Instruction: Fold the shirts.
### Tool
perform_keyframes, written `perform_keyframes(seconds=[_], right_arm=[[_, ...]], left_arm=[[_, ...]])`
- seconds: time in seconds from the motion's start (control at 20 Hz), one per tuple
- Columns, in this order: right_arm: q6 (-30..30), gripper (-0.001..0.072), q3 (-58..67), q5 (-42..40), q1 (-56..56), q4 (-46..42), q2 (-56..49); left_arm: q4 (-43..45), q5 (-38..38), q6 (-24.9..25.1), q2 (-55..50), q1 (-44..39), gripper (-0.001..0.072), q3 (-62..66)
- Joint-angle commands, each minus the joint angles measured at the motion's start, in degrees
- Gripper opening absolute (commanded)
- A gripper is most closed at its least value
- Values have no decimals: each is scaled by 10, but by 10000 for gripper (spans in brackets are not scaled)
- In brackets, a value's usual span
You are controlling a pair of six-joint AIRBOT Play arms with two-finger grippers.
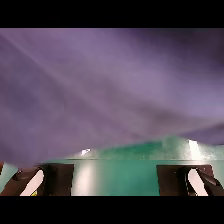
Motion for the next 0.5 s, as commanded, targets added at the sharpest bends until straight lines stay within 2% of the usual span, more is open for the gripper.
perform_keyframes(seconds=[0.0,0.1,0.2,0.3,0.45], right_arm=[[33,12,2,148,0,7,-76],[47,12,2,234,1,25,-156],[56,12,-23,283,24,12,-230],[59,12,-76,287,54,-16,-293],[59,12,-155,274,105,-81,-390]], left_arm=[[42,-67,-8,-9,1,24,-157],[48,-82,-3,-34,1,24,-276],[59,-86,3,-80,1,24,-366],[60,-86,14,-148,1,24,-417],[61,-63,33,-264,1,24,-424]])
